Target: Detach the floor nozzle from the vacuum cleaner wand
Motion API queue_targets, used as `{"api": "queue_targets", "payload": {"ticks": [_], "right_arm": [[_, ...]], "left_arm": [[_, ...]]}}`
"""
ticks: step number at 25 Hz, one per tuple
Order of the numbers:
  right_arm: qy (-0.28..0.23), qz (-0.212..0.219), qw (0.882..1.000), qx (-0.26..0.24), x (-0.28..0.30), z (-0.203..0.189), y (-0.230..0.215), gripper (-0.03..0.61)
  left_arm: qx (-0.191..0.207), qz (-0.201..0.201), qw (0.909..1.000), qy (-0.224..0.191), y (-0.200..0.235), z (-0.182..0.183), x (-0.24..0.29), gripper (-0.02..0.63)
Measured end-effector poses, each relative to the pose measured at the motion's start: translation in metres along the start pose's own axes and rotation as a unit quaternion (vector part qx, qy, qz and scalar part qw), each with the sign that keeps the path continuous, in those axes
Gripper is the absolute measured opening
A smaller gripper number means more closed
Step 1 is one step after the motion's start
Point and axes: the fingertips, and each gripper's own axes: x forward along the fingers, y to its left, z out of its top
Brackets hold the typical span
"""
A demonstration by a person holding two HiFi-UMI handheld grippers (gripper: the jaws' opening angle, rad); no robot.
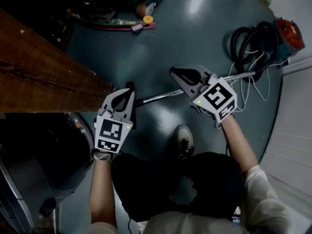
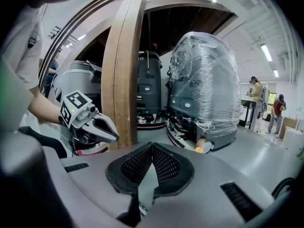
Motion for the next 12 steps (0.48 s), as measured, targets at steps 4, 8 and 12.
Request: {"api": "queue_targets", "payload": {"ticks": [4,8,12], "right_arm": [[0.003,0.0,1.0,0.0,0.017,-0.026,0.004,0.028],[0.02,0.013,1.0,-0.01,0.04,-0.06,0.011,0.028],[0.033,0.01,0.999,-0.019,0.057,-0.089,0.009,0.028]], "left_arm": [[-0.004,-0.002,0.9999,0.009,0.002,-0.025,0.014,-0.003],[0.013,-0.018,0.9995,0.021,0.006,-0.048,0.032,-0.003],[0.038,-0.035,0.9979,0.038,0.008,-0.066,0.048,-0.003]]}}
